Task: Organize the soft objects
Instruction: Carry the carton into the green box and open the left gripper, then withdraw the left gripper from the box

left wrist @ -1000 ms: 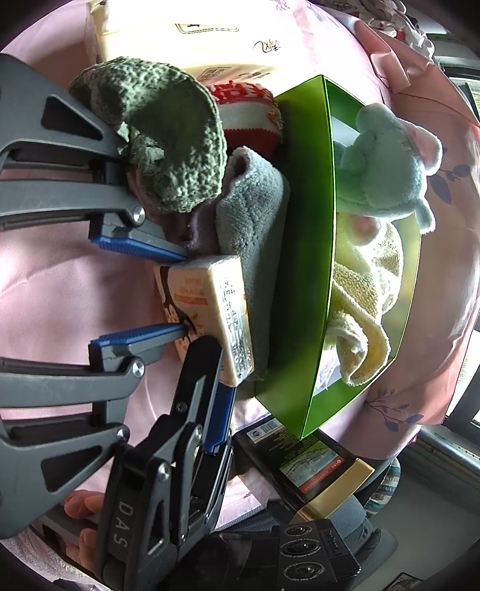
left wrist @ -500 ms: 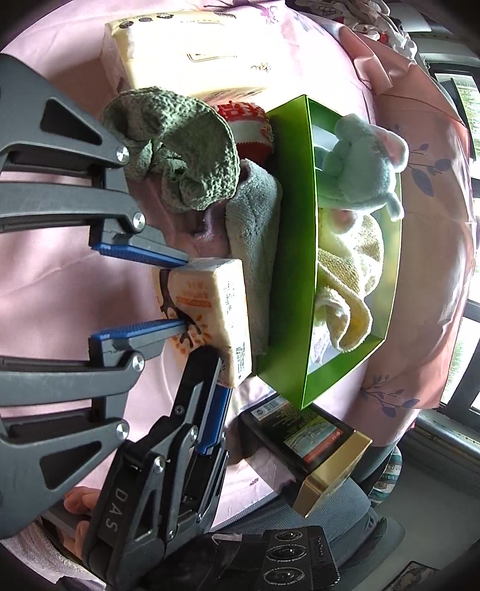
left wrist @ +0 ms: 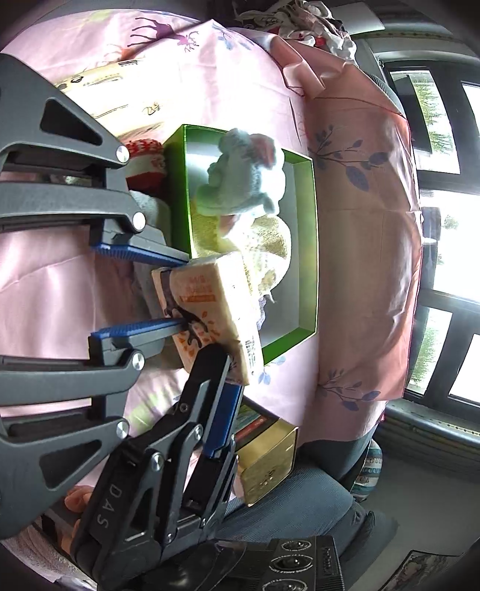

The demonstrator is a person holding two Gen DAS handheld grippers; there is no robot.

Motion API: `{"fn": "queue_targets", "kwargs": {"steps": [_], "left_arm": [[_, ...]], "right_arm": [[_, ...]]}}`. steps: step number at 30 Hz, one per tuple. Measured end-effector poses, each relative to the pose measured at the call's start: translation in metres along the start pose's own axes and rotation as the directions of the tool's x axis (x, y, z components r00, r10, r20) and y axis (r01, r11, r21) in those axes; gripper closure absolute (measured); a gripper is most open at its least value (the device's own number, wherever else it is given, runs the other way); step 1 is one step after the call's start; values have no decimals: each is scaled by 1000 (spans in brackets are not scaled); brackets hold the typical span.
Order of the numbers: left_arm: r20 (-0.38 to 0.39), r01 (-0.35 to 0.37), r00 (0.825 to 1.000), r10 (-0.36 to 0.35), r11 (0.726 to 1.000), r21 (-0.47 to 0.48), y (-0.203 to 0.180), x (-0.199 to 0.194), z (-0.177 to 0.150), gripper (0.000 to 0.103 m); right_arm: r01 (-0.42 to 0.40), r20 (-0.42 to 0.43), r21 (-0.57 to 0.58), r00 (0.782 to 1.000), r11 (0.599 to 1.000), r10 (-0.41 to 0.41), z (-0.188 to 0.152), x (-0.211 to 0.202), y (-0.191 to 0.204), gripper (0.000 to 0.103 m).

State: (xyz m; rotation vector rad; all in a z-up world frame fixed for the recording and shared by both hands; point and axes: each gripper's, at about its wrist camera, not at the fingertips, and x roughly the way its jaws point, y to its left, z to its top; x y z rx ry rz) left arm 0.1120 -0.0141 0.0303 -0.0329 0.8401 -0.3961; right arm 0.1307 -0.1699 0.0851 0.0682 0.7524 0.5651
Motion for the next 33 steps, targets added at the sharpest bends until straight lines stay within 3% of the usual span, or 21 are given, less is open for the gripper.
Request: {"fn": "queue_targets", "kwargs": {"steps": [9, 17, 23, 28, 30, 33], "left_arm": [[-34, -31, 999, 30, 999, -31, 27, 41, 43, 78], [-108, -18, 994, 6, 994, -110, 48, 82, 47, 78], [-133, -71, 989, 59, 993, -92, 42, 90, 48, 75], [-138, -64, 989, 55, 996, -58, 35, 82, 45, 53], [-134, -54, 990, 47, 997, -50, 30, 76, 41, 36], [-105, -129, 986, 128, 992, -3, 22, 65, 37, 13]], "right_arm": [[-11, -23, 26, 1000, 1000, 12, 27, 52, -24, 77], [0, -96, 84, 995, 996, 8, 25, 95, -44, 77], [46, -132, 147, 991, 988, -27, 21, 104, -58, 77], [113, -133, 159, 987, 981, -93, 17, 87, -60, 77], [145, -138, 160, 983, 976, -124, 15, 79, -62, 76], [179, -137, 166, 978, 970, -157, 9, 64, -64, 65]]}}
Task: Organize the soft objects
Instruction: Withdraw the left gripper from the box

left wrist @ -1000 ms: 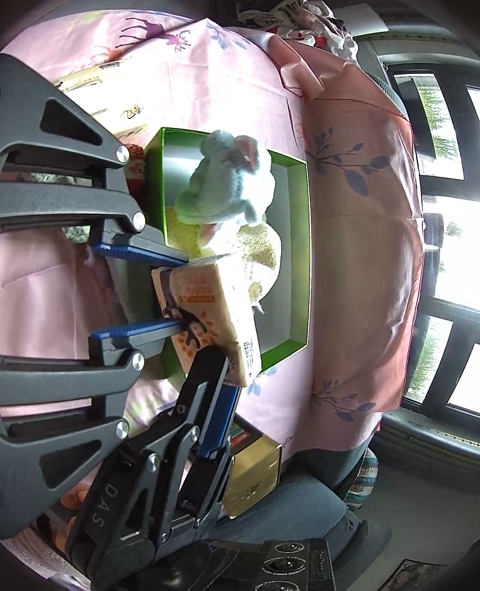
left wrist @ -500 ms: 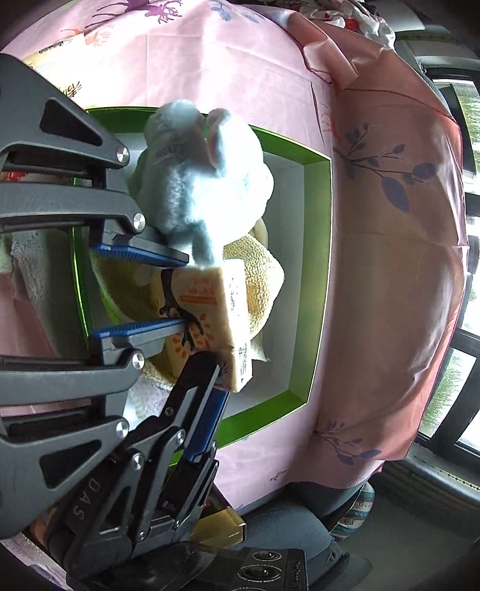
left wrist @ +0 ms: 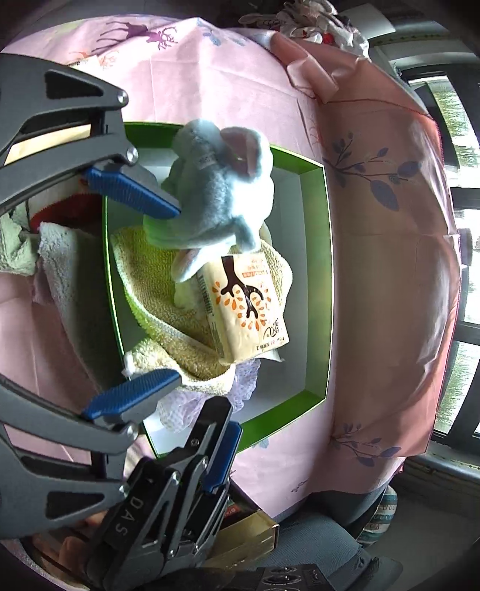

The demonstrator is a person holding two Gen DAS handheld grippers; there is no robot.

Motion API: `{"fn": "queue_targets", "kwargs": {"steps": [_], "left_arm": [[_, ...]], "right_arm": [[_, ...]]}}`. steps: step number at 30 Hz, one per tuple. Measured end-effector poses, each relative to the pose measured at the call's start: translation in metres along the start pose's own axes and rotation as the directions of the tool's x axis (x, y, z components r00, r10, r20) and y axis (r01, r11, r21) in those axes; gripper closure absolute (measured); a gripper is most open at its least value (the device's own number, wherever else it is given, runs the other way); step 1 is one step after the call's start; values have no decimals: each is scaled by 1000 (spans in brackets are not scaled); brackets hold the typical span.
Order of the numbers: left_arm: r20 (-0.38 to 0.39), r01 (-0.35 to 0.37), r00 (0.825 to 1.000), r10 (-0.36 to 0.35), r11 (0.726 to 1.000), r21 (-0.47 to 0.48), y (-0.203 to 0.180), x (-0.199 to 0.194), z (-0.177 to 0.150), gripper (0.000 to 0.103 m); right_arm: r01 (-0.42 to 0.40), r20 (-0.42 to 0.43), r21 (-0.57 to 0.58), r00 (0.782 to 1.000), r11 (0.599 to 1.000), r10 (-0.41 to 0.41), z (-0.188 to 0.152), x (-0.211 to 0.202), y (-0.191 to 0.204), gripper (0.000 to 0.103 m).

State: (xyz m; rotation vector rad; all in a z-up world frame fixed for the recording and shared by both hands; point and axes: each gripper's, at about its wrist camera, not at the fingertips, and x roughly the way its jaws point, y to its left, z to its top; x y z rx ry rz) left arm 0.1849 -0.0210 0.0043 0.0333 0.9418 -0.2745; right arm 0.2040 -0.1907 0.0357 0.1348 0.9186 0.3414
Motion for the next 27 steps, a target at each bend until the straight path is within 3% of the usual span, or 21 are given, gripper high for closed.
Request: {"fn": "queue_targets", "kwargs": {"steps": [2, 8, 12, 27], "left_arm": [[8, 7, 1000, -7, 1000, 11, -1, -7, -5, 12], [28, -49, 998, 48, 999, 25, 0, -29, -22, 9], [44, -75, 996, 74, 997, 5, 3, -47, -38, 1], [56, -87, 994, 95, 987, -138, 11, -101, -95, 1]], "right_arm": [[10, 9, 9, 1000, 1000, -10, -5, -9, -3, 55], [26, 24, 2, 999, 1000, -26, -20, -35, 5, 50], [32, 42, -16, 999, 999, -31, -33, -54, 17, 29], [75, 74, -60, 995, 995, -70, -83, -112, 54, 29]]}}
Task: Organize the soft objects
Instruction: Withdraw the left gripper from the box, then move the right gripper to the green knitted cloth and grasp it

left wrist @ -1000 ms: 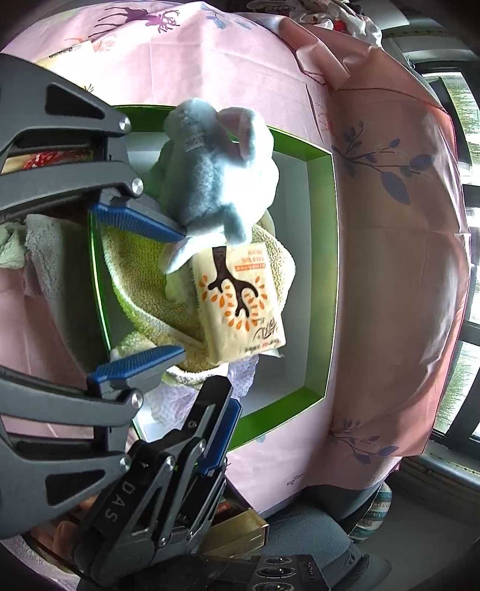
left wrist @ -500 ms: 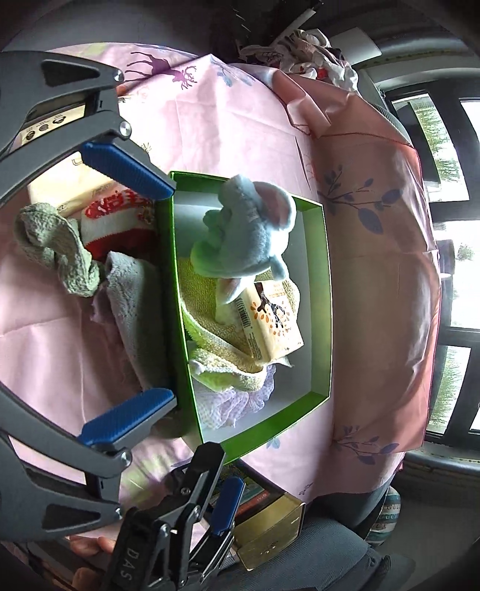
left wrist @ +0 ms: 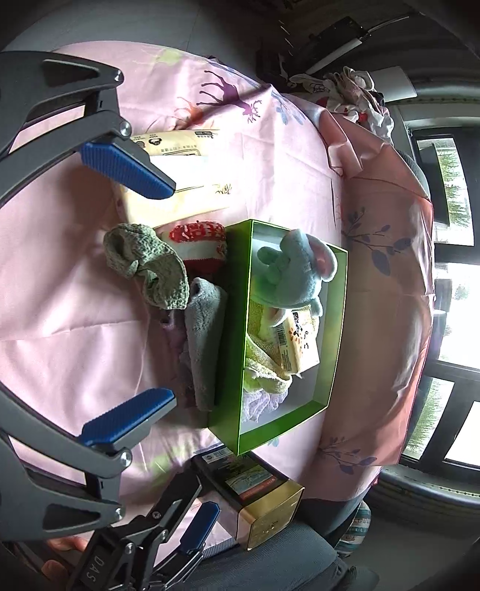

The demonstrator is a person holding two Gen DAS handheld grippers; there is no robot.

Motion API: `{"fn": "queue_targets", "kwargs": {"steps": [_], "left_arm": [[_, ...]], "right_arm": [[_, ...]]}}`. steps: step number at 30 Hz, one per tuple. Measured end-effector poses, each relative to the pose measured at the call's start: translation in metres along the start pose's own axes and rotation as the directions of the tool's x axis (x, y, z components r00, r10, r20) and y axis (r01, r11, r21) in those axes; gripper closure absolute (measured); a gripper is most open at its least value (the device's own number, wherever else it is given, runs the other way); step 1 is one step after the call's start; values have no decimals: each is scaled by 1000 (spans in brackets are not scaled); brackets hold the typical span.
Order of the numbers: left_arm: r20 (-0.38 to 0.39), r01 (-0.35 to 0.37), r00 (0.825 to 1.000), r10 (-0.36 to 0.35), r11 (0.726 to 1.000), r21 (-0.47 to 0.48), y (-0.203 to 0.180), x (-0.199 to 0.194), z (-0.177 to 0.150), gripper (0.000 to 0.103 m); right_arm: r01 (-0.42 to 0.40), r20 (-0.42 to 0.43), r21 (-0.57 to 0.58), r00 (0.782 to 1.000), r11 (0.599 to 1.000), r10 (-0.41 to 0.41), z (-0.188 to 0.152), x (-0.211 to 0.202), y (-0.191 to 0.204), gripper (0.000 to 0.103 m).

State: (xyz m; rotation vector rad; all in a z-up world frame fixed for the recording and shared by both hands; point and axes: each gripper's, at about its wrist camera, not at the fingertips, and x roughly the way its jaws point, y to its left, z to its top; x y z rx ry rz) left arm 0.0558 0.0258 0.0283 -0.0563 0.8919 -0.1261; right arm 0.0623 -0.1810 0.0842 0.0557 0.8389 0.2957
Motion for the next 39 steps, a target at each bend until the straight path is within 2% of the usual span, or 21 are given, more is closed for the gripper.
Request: {"fn": "queue_targets", "kwargs": {"steps": [6, 12, 15, 22, 39], "left_arm": [[-25, 16, 1000, -17, 999, -31, 0, -11, -24, 1], [-29, 16, 999, -18, 998, -55, 0, -22, -36, 1], [-26, 17, 999, -19, 998, -52, -1, -26, -40, 1], [-39, 23, 999, -25, 999, -41, -5, -29, -49, 1], [-55, 39, 998, -40, 999, -32, 1, -15, -57, 1]], "right_arm": [[-16, -17, 39, 1000, 999, 16, -22, -14, 2, 29], [21, -25, 52, 999, 998, -20, -35, -24, 1, 29], [36, -24, 57, 999, 998, -35, -38, -28, 0, 29], [19, -38, 70, 999, 997, -16, -47, -29, 1, 29], [29, -49, 63, 998, 998, -26, -42, -25, 6, 29]]}}
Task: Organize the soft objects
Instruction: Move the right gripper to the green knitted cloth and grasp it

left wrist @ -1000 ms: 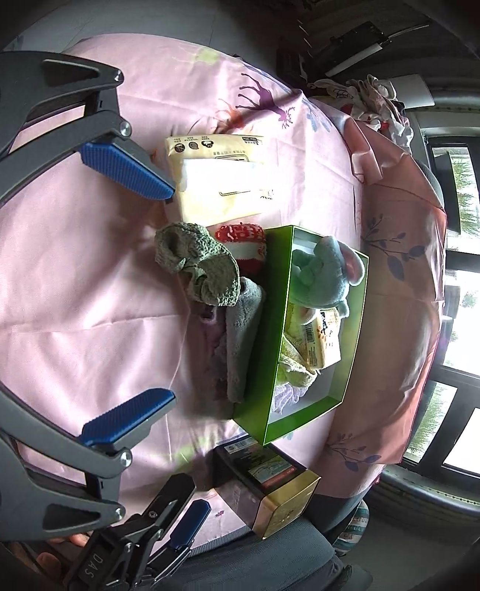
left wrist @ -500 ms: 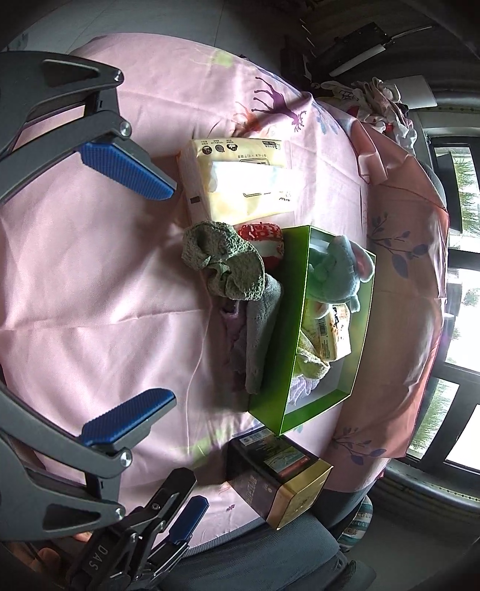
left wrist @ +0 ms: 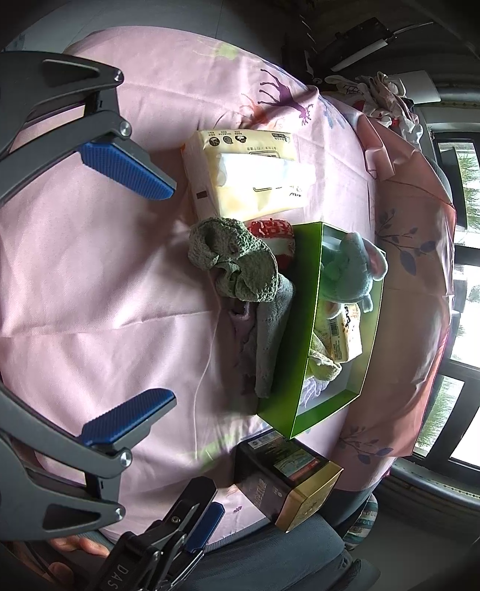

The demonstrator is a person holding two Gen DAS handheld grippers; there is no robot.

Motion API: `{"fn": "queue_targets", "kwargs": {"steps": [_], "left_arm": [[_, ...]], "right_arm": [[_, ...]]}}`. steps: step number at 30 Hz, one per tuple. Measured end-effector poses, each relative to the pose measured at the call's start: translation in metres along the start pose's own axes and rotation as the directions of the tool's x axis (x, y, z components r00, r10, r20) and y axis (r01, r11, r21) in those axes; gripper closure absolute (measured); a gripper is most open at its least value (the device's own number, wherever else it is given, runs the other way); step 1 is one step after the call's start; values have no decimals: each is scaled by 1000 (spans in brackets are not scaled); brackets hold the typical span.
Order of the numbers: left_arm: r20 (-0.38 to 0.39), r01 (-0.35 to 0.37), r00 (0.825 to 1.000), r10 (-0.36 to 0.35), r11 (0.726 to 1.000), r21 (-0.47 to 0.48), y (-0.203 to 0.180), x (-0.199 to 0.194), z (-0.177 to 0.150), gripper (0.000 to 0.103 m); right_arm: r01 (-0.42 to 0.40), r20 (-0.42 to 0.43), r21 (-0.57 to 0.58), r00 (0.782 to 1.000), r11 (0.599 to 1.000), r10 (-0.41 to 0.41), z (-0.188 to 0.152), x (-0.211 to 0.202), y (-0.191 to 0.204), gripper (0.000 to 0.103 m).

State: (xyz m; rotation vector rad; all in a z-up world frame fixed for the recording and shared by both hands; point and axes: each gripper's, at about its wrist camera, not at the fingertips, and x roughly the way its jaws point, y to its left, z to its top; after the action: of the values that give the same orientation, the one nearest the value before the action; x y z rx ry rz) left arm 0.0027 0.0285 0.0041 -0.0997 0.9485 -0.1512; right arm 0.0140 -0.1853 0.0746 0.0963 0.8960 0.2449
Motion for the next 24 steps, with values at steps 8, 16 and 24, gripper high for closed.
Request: {"fn": "queue_targets", "kwargs": {"steps": [8, 16, 24], "left_arm": [[-6, 39, 999, -39, 999, -24, 20, 8, -3, 1], [-13, 107, 994, -108, 992, -65, 45, 12, -12, 1], [-24, 81, 996, -84, 991, -109, 69, 19, -16, 1]], "right_arm": [[-22, -25, -9, 999, 1000, 22, 3, 20, 9, 29], [-246, -77, -46, 967, 968, 242, 7, 51, 35, 29], [-280, -103, -132, 958, 951, 268, 30, 111, 80, 29]]}}
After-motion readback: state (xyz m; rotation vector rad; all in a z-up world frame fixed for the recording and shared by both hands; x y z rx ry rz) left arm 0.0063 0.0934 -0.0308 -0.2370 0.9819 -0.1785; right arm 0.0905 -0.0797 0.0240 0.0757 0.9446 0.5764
